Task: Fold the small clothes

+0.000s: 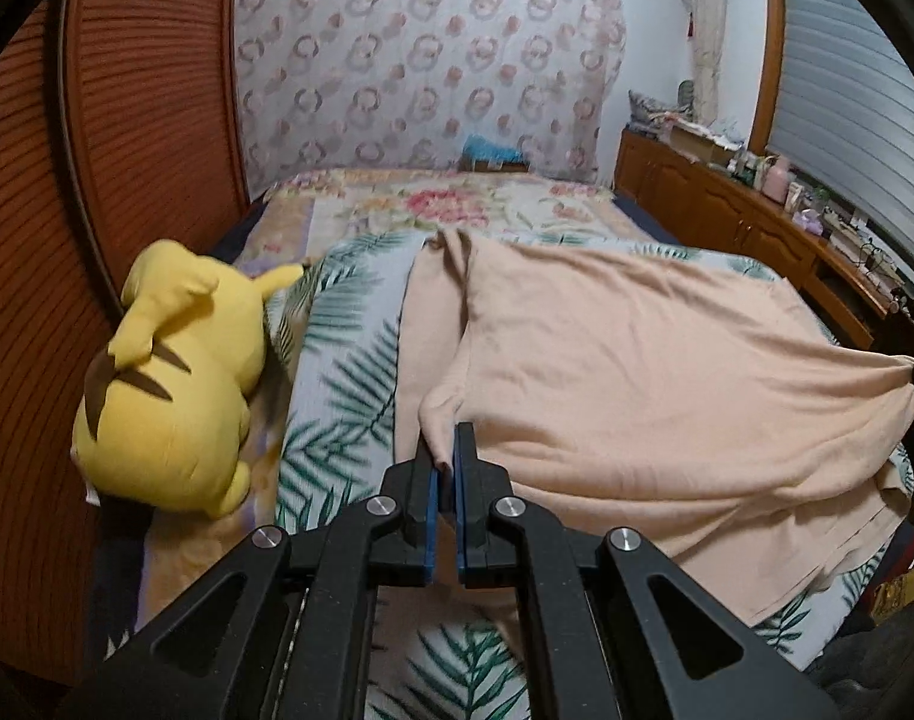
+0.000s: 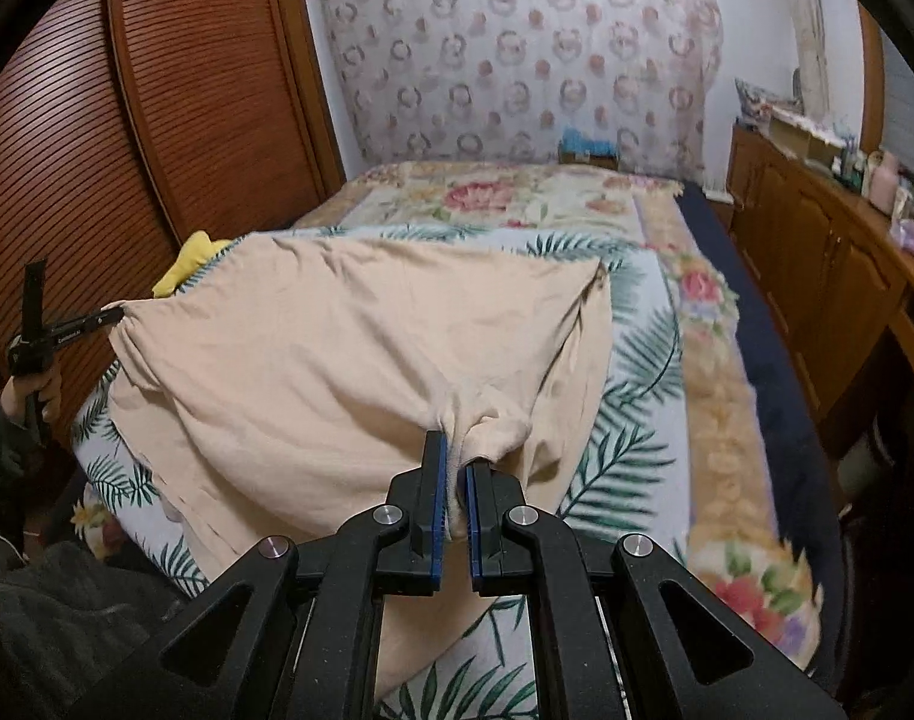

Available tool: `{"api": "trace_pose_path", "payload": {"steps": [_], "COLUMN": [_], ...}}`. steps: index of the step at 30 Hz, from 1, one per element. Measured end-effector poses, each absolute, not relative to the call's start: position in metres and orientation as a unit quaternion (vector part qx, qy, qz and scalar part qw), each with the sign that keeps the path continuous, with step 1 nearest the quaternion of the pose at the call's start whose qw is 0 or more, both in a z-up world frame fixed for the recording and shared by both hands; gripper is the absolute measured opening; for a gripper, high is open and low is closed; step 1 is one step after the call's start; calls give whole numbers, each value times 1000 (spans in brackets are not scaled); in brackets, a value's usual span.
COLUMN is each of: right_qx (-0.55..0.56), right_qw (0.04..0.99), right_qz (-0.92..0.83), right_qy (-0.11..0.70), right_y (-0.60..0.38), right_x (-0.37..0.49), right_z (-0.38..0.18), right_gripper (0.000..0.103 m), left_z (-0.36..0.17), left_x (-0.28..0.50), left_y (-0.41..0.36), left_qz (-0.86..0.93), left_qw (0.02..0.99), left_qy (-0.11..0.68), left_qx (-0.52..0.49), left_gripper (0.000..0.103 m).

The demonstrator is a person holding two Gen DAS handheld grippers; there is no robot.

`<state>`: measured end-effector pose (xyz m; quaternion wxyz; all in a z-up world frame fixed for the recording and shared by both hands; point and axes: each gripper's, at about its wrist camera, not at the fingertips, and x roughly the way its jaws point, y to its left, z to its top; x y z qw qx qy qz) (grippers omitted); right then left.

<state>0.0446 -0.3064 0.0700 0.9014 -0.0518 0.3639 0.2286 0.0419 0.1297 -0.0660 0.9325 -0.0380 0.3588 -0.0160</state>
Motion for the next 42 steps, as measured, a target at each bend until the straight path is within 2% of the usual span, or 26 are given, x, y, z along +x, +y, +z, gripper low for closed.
{"api": "trace_pose_path", "payload": {"steps": [4,5,7,8,9,11,13,15,17,19,21,34,42], "right_qx": [-80,-90,-98,-102,-106,-107,-109,-111,-110,-107,-108,-134,-157], "right_qw": [902,904,907,909,911,914,913,911,906,901,896,876,871], "right_qz": [220,218,216,213,209,211,213,217,223,232,236,246,256], "right_qy": [363,358,348,343,338,331,330,333,341,352,360,394,388], "right_y": [-287,-283,-277,-275,-271,-264,-256,-250,-243,-236,-229,-194,-174], "right_x": [47,48,47,48,49,53,58,65,73,82,90,129,123], "right_z": [75,78,81,82,81,79,73,61,47,36,24,-24,-33], "right_gripper": [12,17,32,47,55,57,58,58,58,58,58,58,80], "left_z": [-70,-72,-73,-72,-72,-70,-69,-68,-70,-73,-76,-87,-98], "left_x": [36,33,31,31,31,28,25,23,23,24,25,25,31], "left_y": [131,131,133,134,134,136,136,138,137,137,136,131,133], "left_qz": [-15,-15,-13,-12,-13,-15,-16,-20,-21,-24,-27,-6,-9], "left_qw": [931,931,930,930,930,931,932,932,929,928,925,922,918], "left_qy": [362,362,364,364,365,362,359,359,365,368,374,385,394], "left_qx": [-41,-42,-44,-46,-48,-51,-54,-56,-52,-51,-55,-40,-53], "left_gripper": [4,5,10,12,17,25,39,43,52,68,72,72,72]}}
